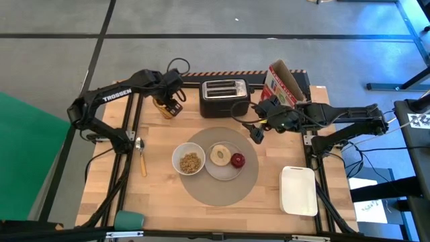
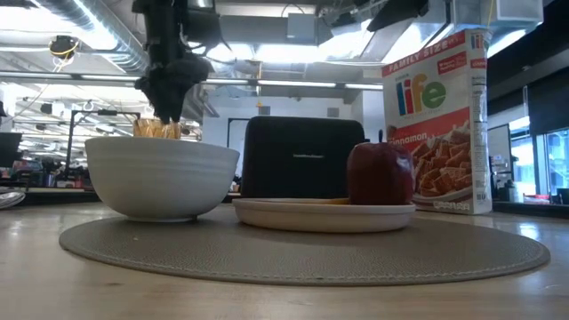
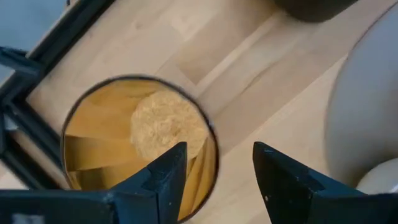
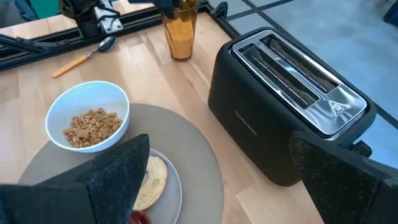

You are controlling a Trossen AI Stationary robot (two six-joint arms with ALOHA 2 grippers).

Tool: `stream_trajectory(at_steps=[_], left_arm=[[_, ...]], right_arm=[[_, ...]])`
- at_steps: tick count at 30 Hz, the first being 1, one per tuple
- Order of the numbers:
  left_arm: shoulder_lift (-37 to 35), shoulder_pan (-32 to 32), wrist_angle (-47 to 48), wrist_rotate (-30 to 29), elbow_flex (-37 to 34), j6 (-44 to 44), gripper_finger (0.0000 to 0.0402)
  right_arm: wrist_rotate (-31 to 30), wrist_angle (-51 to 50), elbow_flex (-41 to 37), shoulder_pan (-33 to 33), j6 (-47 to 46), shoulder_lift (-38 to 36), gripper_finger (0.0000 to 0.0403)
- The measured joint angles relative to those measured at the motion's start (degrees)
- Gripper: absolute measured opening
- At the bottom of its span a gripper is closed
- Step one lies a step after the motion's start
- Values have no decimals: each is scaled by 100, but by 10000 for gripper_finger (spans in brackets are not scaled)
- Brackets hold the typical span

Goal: Arrange a breakfast setting
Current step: Put the yellow cup on the gray table mat

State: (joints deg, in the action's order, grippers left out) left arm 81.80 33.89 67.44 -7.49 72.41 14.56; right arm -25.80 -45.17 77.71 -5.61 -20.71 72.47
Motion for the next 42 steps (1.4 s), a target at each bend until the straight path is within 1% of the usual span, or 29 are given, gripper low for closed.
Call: stream_trajectory(at_steps=[5,8,13,16,17,18,23,28,33,36,38,42], left_arm=[[8,84,21,-324,-131,-142,173],[10,173,-47,-279,-300,-479,151],[98,249,-222,260,-678,-1225,83],[119,173,-228,365,-790,-1412,29],[120,125,-229,354,-792,-1460,16],[114,68,-246,329,-785,-1510,10],[115,-403,-204,113,-688,-2355,7],[115,-1065,-236,134,-209,-3099,6],[111,-1868,-540,246,386,-4459,6],[109,-2287,-882,310,447,-5221,5],[188,-2481,-996,280,451,-5475,5],[535,-2694,-992,84,452,-5683,5]], right_arm=[[-3,0,0,0,0,0,379],[-7,-2,0,2,18,1,379],[-14,-7,0,2,176,0,379],[-13,-52,0,2,188,2,379],[-15,-50,0,2,188,0,379],[-16,-52,0,0,188,0,379],[-11,-193,0,2,192,0,379],[-7,-364,0,0,151,-95,379],[-29,-393,0,2,96,-280,379],[-68,-393,0,2,67,-377,379],[-74,-389,0,2,-51,-427,379],[-72,-389,2,0,-212,-483,379]])
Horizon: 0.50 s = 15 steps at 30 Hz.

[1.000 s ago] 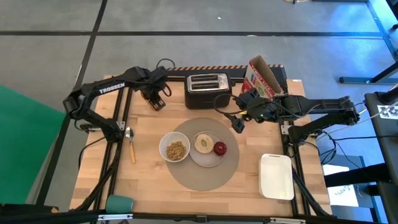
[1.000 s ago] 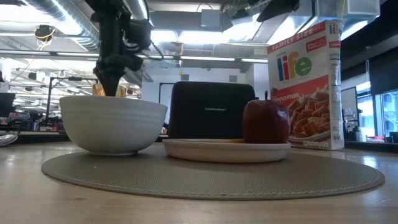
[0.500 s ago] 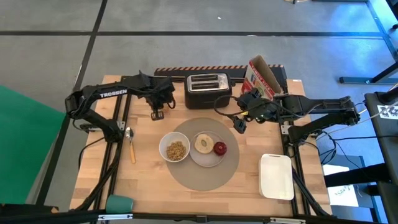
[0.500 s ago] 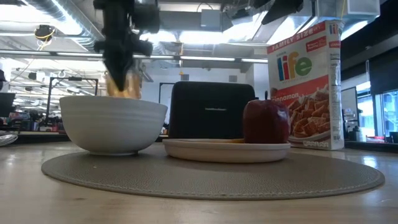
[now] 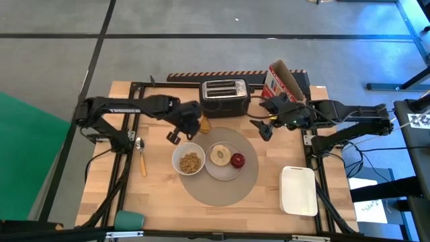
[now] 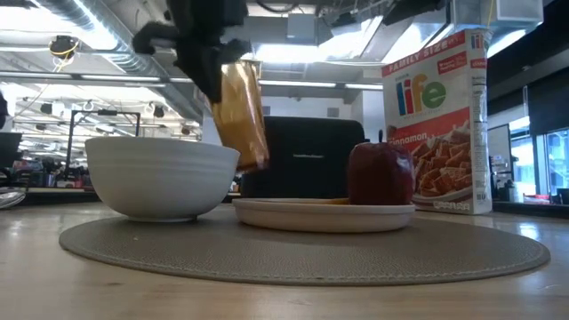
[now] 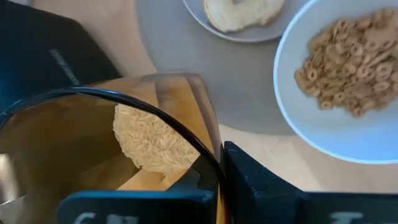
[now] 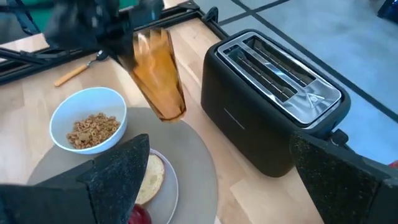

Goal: Arrange a breakfast setting
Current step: Put the yellow cup on the gray table mat

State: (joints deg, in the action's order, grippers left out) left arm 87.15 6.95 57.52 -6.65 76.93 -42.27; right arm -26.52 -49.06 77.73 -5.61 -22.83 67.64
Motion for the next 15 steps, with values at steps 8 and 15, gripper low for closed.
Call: stream_trajectory(at_steps=[8,15], left_arm=[[669,-414,19,-20,0,-488,5],[827,-484,-63,-31,-4,-496,7]], right_arm=[[235,-44,0,0,-349,1,379],[477,-427,-5,-2,-593,4,379]])
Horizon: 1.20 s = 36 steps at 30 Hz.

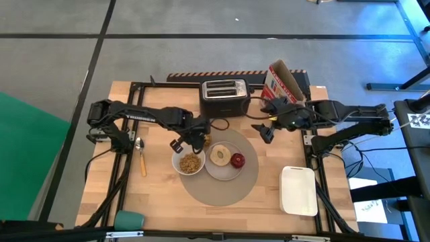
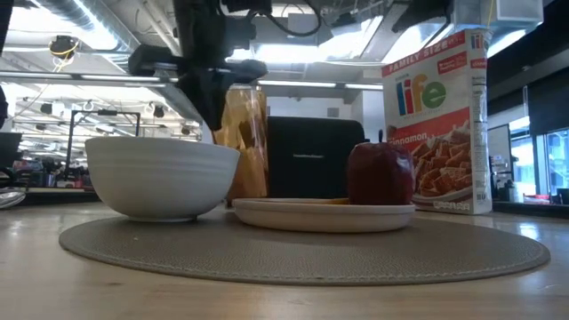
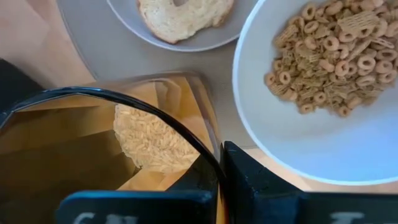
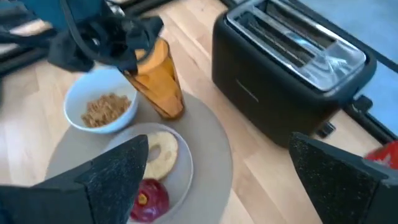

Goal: Arrange a breakfast setting
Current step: Put the yellow cup on the gray table mat

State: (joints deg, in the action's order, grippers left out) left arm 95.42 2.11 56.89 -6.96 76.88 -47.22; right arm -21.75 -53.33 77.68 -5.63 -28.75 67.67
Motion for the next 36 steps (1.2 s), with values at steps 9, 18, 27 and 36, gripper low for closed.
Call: stream_trajectory(at_steps=[9,18,27,36], left_arm=[[-10,50,-597,217,0,-29,27],[-13,103,-700,-161,0,-133,84],[-17,127,-1237,-481,2,-106,88],[-17,-9,-1366,-690,2,42,88]], right_arm=[[963,255,-1078,2,-698,18,379],[1184,732,-1817,-2,-1631,25,379],[1063,630,-1820,-2,-1592,346,379],[1127,692,-1820,-4,-1670,862,379]])
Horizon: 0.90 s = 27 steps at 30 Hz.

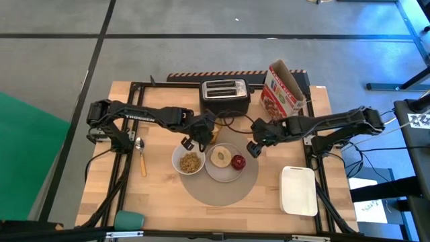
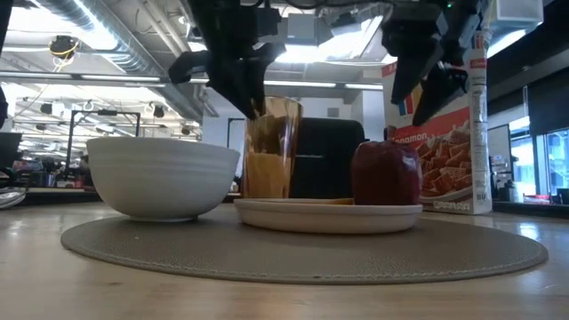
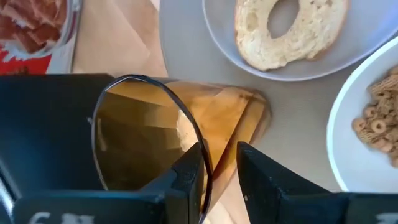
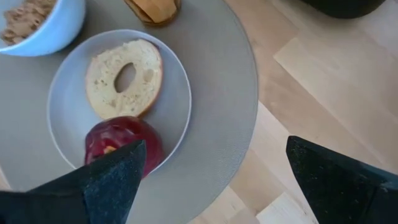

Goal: Arrange a breakfast setting
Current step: Put the yellow cup on the gray table mat, then adjust the white bowl on the gray table mat

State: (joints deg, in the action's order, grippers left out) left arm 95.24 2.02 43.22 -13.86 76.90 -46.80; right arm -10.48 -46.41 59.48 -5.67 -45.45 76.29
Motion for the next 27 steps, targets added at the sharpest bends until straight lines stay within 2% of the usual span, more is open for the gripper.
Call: stream_trajectory(at_steps=[9,15,19,22,27], left_arm=[[-288,-35,433,-768,0,661,88],[-540,-88,417,-364,0,1028,89],[-531,-187,518,-324,4,1213,89],[-544,-273,818,-322,4,1701,89],[-881,-502,1520,-315,0,3272,89]], right_arm=[[-51,10,0,0,-79,372,379],[-107,32,0,0,-48,374,379],[-105,35,0,0,72,374,379],[-90,27,0,0,68,374,378],[20,-14,0,-7,-103,374,379]])
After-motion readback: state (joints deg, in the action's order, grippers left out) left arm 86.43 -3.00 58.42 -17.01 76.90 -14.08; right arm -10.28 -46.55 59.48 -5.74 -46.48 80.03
